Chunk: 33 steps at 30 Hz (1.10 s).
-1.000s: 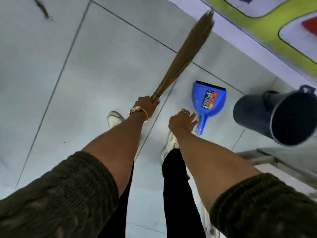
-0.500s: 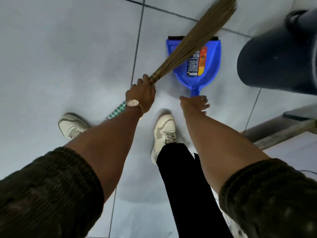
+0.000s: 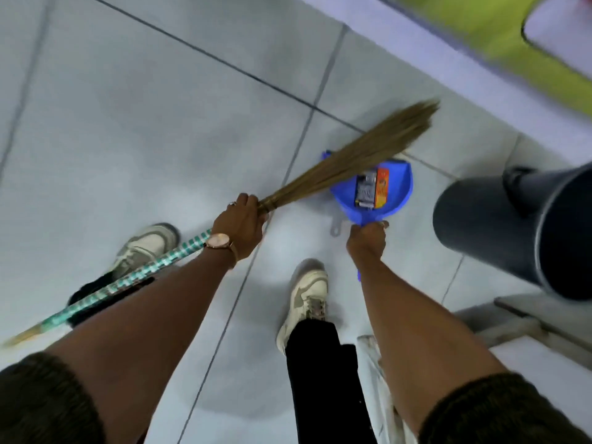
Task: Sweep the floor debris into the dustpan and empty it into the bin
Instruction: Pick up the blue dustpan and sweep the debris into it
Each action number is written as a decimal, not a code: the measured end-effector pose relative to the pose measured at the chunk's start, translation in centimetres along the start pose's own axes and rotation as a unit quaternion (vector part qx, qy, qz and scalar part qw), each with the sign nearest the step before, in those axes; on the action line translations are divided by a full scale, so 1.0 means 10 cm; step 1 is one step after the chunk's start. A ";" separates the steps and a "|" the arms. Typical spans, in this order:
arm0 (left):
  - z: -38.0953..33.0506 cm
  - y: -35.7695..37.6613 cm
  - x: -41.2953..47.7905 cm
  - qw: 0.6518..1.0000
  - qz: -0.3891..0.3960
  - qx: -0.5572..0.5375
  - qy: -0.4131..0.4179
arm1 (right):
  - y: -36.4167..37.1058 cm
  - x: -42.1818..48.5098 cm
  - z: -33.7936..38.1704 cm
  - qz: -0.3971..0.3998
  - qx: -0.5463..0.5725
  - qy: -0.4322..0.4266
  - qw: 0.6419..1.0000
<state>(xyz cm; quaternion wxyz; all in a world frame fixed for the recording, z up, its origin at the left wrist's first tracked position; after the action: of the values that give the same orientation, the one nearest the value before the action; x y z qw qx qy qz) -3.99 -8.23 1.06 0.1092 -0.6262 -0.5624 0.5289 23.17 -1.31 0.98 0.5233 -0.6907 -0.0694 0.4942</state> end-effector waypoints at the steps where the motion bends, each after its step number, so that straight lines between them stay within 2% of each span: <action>1: 0.16 -0.23 -0.06 1.000 -0.005 -0.017 -0.013 | -0.03 -0.19 0.18 -0.008 -0.014 -0.007 1.000; 4: 0.67 -0.91 -0.24 0.998 -0.023 -0.027 -0.043 | 0.06 -0.84 0.73 -0.004 -0.063 -0.045 0.997; 7: 1.32 -1.63 -0.50 0.992 -0.090 -0.021 -0.085 | 0.36 -1.59 1.35 0.025 -0.054 -0.103 0.993; 10: 2.09 -2.30 -0.78 0.974 -0.150 0.004 -0.167 | 0.76 -2.33 1.96 0.065 -0.040 -0.139 0.987; 13: 3.04 -2.89 -1.00 0.948 -0.174 -0.017 -0.266 | 1.25 -3.02 2.70 0.102 -0.071 -0.198 0.972; 16: 3.88 -3.31 -1.03 0.930 -0.179 -0.057 -0.315 | 1.62 -3.43 3.35 0.086 -0.094 -0.265 0.956; 19: 4.72 -3.70 -0.92 0.906 -0.206 -0.094 -0.358 | 2.02 -3.68 3.75 0.065 -0.106 -0.292 0.948; 24: 5.95 -4.08 -0.24 0.880 -0.211 -0.118 -0.410 | 2.77 -3.72 4.10 0.070 -0.118 -0.298 0.945; 29: 6.68 -3.90 0.54 0.891 -0.165 -0.089 -0.414 | 3.48 -3.52 4.18 0.076 -0.173 -0.311 0.932; 33: 6.87 -3.47 0.83 0.905 -0.100 -0.079 -0.406 | 3.72 -3.45 4.25 0.088 -0.122 -0.312 0.938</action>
<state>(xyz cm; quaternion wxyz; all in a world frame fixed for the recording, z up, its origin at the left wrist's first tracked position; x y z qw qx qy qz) -79.96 -20.93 -6.66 -0.1255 -0.3040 -0.6577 0.6777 -41.95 -11.15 -5.89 0.3418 -0.5634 -0.2279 0.7168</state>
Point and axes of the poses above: each hand's wrist, its own x-axis towards the middle knuckle, its own y-axis out of the palm, z = x × y, the point moved 9 cm from there along x, towards the middle knuckle, and after that the axes turned 1 degree about -z, right-handed, at the moved point
